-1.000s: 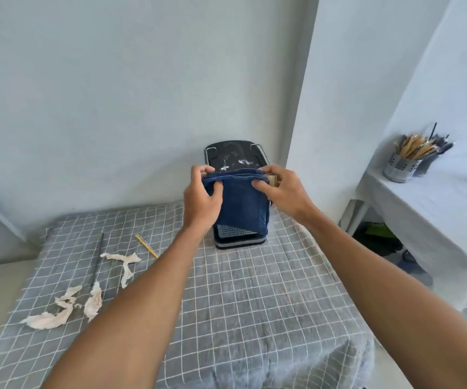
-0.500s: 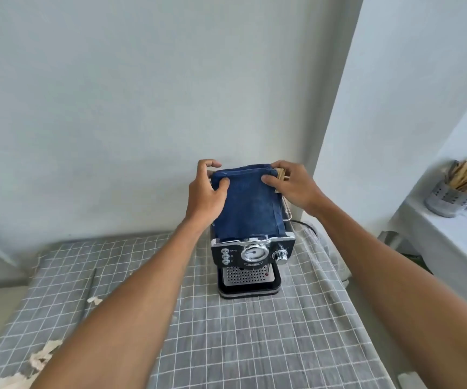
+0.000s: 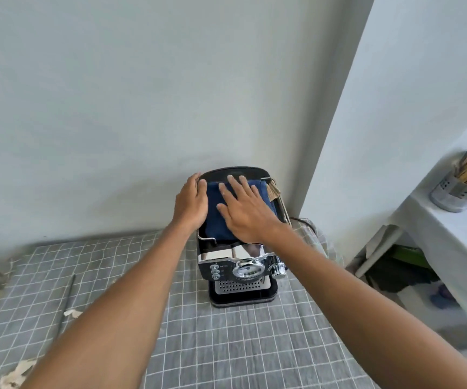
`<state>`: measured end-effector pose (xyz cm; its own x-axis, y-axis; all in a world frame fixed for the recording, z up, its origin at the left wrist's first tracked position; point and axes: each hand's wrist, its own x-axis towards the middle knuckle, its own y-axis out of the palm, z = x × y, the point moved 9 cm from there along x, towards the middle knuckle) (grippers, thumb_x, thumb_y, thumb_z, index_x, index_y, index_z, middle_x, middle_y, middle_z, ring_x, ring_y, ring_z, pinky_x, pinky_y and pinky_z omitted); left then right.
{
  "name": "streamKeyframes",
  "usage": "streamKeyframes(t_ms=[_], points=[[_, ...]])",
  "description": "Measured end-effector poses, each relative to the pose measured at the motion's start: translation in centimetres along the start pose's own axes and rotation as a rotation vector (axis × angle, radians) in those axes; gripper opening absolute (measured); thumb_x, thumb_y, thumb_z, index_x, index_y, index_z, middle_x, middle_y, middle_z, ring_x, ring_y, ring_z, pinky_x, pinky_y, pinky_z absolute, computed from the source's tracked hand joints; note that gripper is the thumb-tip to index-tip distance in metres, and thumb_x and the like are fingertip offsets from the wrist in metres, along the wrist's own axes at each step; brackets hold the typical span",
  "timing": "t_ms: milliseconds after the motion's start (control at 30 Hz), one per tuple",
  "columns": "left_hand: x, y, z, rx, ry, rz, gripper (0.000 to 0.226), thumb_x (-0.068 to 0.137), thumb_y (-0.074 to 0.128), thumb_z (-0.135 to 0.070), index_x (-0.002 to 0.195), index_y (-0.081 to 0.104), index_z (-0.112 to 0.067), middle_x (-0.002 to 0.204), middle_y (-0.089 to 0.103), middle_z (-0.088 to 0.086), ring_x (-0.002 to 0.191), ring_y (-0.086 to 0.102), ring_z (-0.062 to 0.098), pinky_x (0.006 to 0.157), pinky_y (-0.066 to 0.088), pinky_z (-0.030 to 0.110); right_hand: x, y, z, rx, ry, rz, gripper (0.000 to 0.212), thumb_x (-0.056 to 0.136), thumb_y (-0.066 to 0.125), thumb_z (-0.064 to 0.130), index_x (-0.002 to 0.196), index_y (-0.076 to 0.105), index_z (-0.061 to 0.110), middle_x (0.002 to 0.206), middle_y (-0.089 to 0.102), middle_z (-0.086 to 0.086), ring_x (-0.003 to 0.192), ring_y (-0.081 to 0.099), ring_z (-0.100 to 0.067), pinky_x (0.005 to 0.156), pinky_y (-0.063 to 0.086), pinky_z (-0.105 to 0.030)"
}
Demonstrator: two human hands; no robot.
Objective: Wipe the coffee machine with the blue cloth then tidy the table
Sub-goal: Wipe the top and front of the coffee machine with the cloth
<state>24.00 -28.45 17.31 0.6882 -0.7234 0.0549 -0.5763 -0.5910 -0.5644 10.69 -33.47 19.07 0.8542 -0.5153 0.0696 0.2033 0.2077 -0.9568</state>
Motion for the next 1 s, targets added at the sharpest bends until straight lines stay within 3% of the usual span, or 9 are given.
streamKeyframes(t_ms=[67, 133, 333, 467, 700, 900, 1000], points=[[0.1, 0.7, 0.9, -0.025, -0.060, 0.050, 0.051, 0.111, 0.026, -0.038, 0.157, 0.036, -0.018, 0.162, 0.039, 0.003, 0.147, 0.036, 0.020, 0.119, 0.025, 0.031, 0.8, 1.2, -0.2, -0.077, 0.016, 0.078, 0.061, 0.111, 0.022, 0.042, 0.163, 0.018, 0.012, 0.172, -0.002, -0.014, 0.158, -0.006, -0.037, 0.126, 0.005, -0.055], [0.2, 1.2, 1.1, -0.068, -0.080, 0.088, 0.052, 0.112, 0.023, -0.038, 0.159, 0.032, -0.021, 0.165, 0.033, 0.002, 0.150, 0.031, 0.018, 0.120, 0.021, 0.029, 1.7, 0.9, -0.5, -0.100, 0.019, 0.090, 0.060, 0.111, 0.022, 0.041, 0.164, 0.016, 0.013, 0.172, -0.006, -0.013, 0.158, -0.010, -0.036, 0.127, 0.003, -0.054], [0.6, 1.8, 2.0, -0.124, -0.144, 0.104, 0.052, 0.111, 0.021, -0.038, 0.160, 0.032, -0.023, 0.164, 0.034, 0.000, 0.149, 0.033, 0.019, 0.123, 0.023, 0.034, 0.4, 1.4, 0.0, -0.138, 0.013, 0.098, 0.063, 0.110, 0.023, 0.041, 0.163, 0.013, 0.009, 0.172, -0.007, -0.015, 0.157, -0.010, -0.039, 0.126, 0.002, -0.056], [0.6, 2.0, 2.2, -0.137, -0.133, 0.113, 0.052, 0.112, 0.019, -0.040, 0.160, 0.030, -0.025, 0.165, 0.031, -0.002, 0.151, 0.030, 0.018, 0.122, 0.020, 0.030, -2.1, 2.3, 0.1, -0.147, -0.042, 0.097, 0.067, 0.108, 0.017, 0.046, 0.163, 0.010, 0.009, 0.172, -0.008, -0.014, 0.157, -0.011, -0.037, 0.126, 0.003, -0.053], [0.6, 1.6, 2.3, -0.065, -0.120, 0.087, 0.052, 0.111, 0.020, -0.040, 0.160, 0.030, -0.026, 0.165, 0.033, -0.002, 0.150, 0.033, 0.020, 0.122, 0.024, 0.034, 2.7, 0.6, -0.9, -0.097, 0.084, 0.076, 0.061, 0.111, 0.025, 0.033, 0.163, 0.011, 0.004, 0.171, -0.008, -0.019, 0.158, -0.011, -0.036, 0.128, 0.002, -0.053], [0.5, 1.5, 1.9, -0.083, -0.106, 0.079, 0.051, 0.111, 0.020, -0.038, 0.161, 0.026, -0.029, 0.165, 0.031, -0.001, 0.149, 0.034, 0.020, 0.122, 0.024, 0.040, -2.5, 1.7, 0.6, -0.160, -0.090, 0.096, 0.065, 0.110, 0.020, 0.043, 0.163, 0.011, 0.005, 0.171, -0.008, -0.015, 0.158, -0.012, -0.032, 0.125, -0.004, -0.047], [0.4, 1.4, 1.2, -0.074, -0.059, 0.082, 0.051, 0.111, 0.020, -0.038, 0.162, 0.022, -0.033, 0.166, 0.030, -0.001, 0.149, 0.032, 0.019, 0.122, 0.024, 0.042, -1.9, 1.2, -0.4, -0.149, -0.058, 0.112, 0.062, 0.111, 0.023, 0.039, 0.163, 0.011, 0.006, 0.172, -0.007, -0.014, 0.158, -0.009, -0.032, 0.126, 0.000, -0.047]])
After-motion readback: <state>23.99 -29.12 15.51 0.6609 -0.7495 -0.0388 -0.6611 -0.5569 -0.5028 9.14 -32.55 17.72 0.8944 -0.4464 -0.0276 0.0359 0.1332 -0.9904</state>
